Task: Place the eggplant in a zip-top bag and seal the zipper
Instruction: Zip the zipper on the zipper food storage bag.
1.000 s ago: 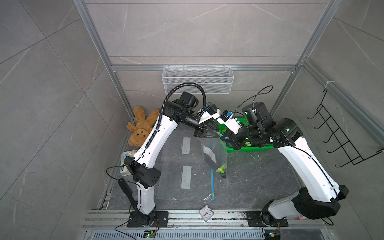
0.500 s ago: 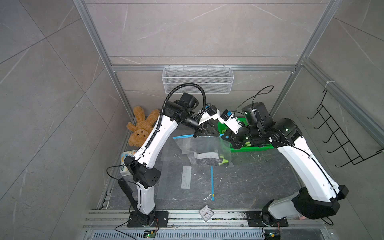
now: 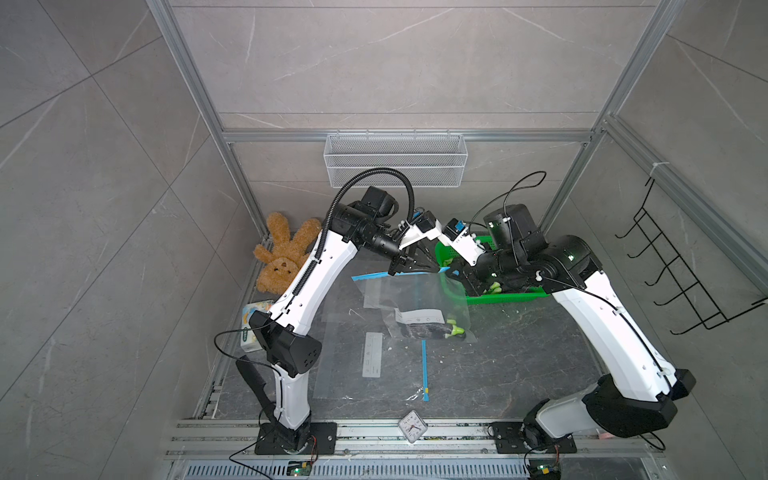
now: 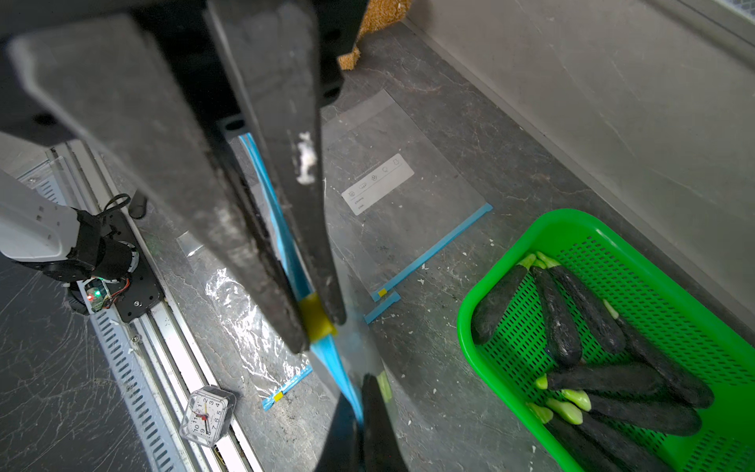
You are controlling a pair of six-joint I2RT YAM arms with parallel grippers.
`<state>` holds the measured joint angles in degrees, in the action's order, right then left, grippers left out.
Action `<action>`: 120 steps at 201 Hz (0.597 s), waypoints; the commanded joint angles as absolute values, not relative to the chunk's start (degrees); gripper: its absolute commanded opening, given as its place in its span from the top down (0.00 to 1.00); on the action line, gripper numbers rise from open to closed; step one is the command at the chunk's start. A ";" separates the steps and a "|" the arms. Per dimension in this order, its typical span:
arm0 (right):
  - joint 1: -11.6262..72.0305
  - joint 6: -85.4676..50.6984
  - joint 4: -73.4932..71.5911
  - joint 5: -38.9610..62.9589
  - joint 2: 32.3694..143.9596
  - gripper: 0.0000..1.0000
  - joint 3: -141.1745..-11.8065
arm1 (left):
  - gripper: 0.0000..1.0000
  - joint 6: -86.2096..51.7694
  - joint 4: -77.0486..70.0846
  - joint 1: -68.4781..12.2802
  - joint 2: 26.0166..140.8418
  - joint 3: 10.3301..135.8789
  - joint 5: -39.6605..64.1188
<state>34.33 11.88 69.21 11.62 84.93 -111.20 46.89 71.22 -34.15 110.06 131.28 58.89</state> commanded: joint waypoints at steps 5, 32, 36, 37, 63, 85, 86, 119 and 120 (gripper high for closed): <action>30.82 12.56 67.12 7.90 83.56 1.00 -109.92 | 0.96 45.25 75.70 -34.28 107.10 130.25 55.69; 29.26 12.57 66.62 8.46 82.41 1.00 -109.08 | 0.96 44.04 75.85 -34.28 106.89 129.86 54.74; 29.02 12.63 66.69 8.36 82.28 1.00 -109.07 | 0.96 43.83 75.84 -34.28 106.88 129.82 54.56; 28.97 12.65 66.70 8.36 82.23 1.00 -109.07 | 0.96 43.80 75.89 -34.28 106.88 129.82 54.48; 27.55 12.87 67.49 7.53 81.44 1.00 -108.81 | 0.96 42.95 76.04 -34.29 106.40 129.45 53.61; 26.00 12.39 67.75 5.73 80.86 1.00 -107.97 | 0.96 41.98 75.99 -34.29 105.83 128.96 52.64; 25.92 12.35 67.71 5.64 80.82 1.00 -107.95 | 0.96 41.95 75.97 -34.28 105.83 128.95 52.60; 23.21 10.96 67.68 4.28 79.82 1.00 -106.37 | 0.96 40.94 76.02 -34.28 104.29 127.59 50.58; 23.12 10.88 67.68 4.20 79.81 1.00 -106.32 | 0.96 40.95 75.98 -34.32 104.22 127.56 50.52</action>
<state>26.76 12.25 68.77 12.05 82.32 -107.26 42.61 69.38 -34.85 108.81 128.66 53.06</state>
